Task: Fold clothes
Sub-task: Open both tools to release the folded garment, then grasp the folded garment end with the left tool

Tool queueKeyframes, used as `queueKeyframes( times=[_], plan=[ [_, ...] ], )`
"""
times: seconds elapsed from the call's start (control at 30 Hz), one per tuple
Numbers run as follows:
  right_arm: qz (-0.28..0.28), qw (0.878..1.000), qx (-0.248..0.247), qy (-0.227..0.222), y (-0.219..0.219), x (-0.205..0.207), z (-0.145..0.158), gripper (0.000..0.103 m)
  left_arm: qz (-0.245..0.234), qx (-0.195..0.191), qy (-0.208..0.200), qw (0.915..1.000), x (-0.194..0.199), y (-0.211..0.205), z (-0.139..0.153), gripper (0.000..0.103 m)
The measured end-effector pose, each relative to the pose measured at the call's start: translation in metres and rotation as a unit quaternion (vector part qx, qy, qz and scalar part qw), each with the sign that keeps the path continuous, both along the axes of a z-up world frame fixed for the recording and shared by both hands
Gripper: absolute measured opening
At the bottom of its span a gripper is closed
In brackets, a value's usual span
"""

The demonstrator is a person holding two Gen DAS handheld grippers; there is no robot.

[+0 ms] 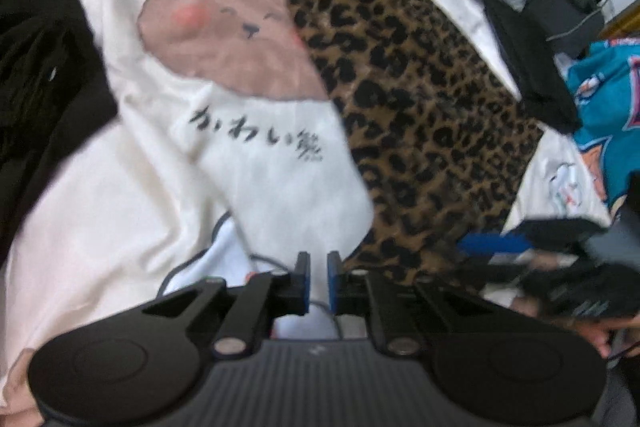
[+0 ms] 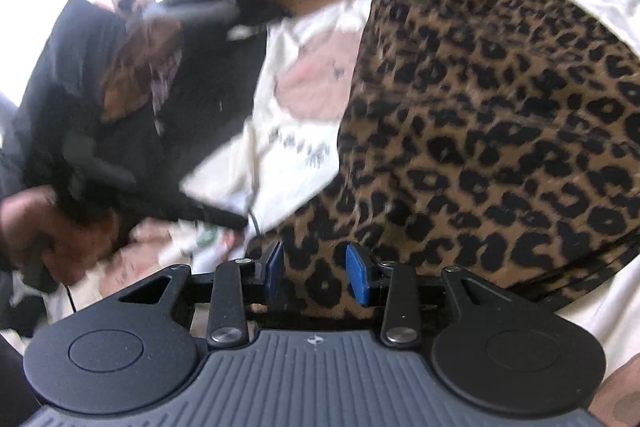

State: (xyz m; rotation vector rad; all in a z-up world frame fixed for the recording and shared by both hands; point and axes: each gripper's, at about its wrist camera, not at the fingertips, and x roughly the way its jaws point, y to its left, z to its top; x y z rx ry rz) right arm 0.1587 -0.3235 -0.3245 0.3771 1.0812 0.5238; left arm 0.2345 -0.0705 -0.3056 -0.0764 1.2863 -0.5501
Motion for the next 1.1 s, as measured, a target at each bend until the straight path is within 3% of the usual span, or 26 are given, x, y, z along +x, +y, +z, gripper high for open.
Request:
queueKeyframes(
  times=[0.1, 0.2, 0.43, 0.57, 0.77, 0.9, 1.03, 1.1],
  plan=[
    [0.017, 0.999, -0.024, 0.033, 0.008, 0.0, -0.013, 0.037, -0.019, -0.033, 0.002, 0.9993, 0.002, -0.013, 0.005, 0.009],
    [0.013, 0.999, -0.016, 0.04, 0.002, 0.0, -0.015, 0.038, -0.049, -0.051, 0.006, 0.9975, 0.004, -0.034, 0.003, 0.009],
    [-0.042, 0.999, 0.019, 0.02, -0.031, 0.002, -0.006, 0.038, -0.085, -0.021, 0.038, 0.9955, -0.005, -0.051, -0.021, 0.008],
    [-0.058, 0.998, -0.016, 0.021, -0.034, 0.004, -0.009, 0.038, -0.085, -0.008, 0.053, 0.995, -0.012, -0.043, -0.03, 0.008],
    [-0.082, 0.994, -0.071, 0.024, -0.038, 0.008, -0.014, 0.038, -0.091, -0.005, 0.054, 0.9944, -0.019, -0.043, -0.028, 0.008],
    [-0.079, 0.992, -0.094, 0.034, -0.039, 0.007, -0.016, 0.035, -0.124, -0.006, 0.052, 0.9909, -0.022, -0.05, -0.02, 0.008],
    [-0.103, 0.991, -0.064, 0.051, -0.053, 0.004, -0.017, 0.034, -0.146, -0.019, 0.043, 0.9882, -0.021, -0.059, -0.007, 0.009],
    [-0.119, 0.991, -0.054, 0.037, -0.062, 0.001, -0.01, 0.034, -0.145, -0.025, 0.037, 0.9885, -0.018, -0.062, -0.003, 0.009]
  ],
)
